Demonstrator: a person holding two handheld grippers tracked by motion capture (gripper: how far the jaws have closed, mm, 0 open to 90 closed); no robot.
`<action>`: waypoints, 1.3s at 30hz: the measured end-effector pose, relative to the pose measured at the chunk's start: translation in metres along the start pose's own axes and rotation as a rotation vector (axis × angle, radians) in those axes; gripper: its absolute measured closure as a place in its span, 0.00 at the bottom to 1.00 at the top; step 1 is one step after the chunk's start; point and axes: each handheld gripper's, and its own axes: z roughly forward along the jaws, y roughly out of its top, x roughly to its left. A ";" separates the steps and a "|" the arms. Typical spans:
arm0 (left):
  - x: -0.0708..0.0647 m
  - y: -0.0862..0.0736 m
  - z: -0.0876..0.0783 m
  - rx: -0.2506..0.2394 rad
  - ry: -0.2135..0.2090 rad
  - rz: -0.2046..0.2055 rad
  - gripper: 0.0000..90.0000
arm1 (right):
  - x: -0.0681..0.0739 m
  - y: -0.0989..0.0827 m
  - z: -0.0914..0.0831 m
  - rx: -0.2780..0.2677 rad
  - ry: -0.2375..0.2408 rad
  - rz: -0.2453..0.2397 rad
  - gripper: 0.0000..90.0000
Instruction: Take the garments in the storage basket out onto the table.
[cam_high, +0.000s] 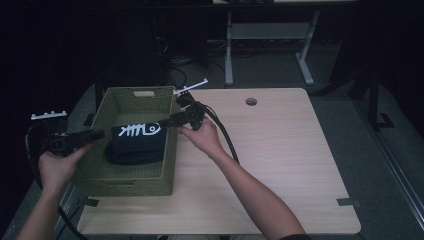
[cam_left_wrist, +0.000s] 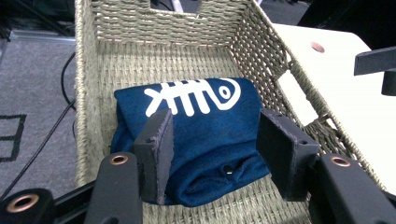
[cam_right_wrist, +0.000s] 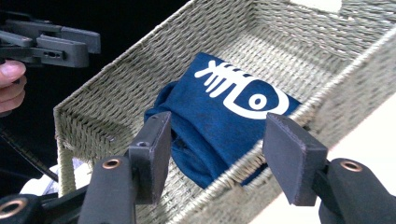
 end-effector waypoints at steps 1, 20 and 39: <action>-0.001 0.000 0.001 -0.001 -0.007 0.001 0.50 | -0.002 -0.001 -0.002 -0.001 -0.004 0.006 0.45; -0.017 -0.008 0.004 -0.095 -0.156 -0.042 0.39 | -0.029 -0.017 -0.038 -0.033 -0.064 0.036 0.38; -0.042 -0.007 0.007 -0.115 -0.217 0.001 0.36 | -0.058 -0.044 -0.078 -0.048 -0.146 0.091 0.35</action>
